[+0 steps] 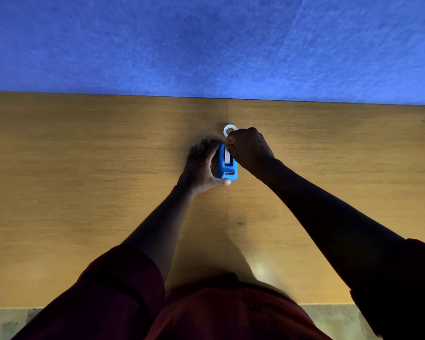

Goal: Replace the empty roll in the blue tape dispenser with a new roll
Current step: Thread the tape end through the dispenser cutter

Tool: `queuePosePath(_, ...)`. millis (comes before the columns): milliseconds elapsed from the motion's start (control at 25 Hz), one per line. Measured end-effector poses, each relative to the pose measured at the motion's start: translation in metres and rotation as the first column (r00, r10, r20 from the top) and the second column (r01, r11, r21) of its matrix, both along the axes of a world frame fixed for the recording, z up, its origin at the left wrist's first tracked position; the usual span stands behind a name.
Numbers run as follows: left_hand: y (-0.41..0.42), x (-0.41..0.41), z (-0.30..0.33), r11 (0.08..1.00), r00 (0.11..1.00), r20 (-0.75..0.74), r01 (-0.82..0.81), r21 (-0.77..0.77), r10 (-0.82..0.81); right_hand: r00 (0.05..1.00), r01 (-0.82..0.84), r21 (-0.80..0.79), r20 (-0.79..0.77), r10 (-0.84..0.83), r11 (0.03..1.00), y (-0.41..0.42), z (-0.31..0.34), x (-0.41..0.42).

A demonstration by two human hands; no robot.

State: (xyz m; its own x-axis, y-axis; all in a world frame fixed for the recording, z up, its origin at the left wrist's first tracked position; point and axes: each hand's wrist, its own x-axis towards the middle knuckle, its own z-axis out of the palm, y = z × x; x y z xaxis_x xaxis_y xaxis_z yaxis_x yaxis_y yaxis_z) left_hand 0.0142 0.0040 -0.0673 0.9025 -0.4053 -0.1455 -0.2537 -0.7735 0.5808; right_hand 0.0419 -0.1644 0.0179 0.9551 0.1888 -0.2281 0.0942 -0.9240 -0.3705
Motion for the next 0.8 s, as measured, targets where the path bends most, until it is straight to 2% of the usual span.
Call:
queuePosePath(360,0.0,-0.001,-0.002,1.0,1.0,-0.005,-0.011,0.0,0.011,0.994,-0.105,-0.008,-0.031,0.105,0.994,-0.005,-0.002,0.012)
queuePosePath(800,0.0,0.0,-0.005,1.0,1.0,-0.011,-0.016,-0.001,0.016,0.996,-0.09,0.025,0.007,0.09,0.996,-0.007,-0.006,0.005)
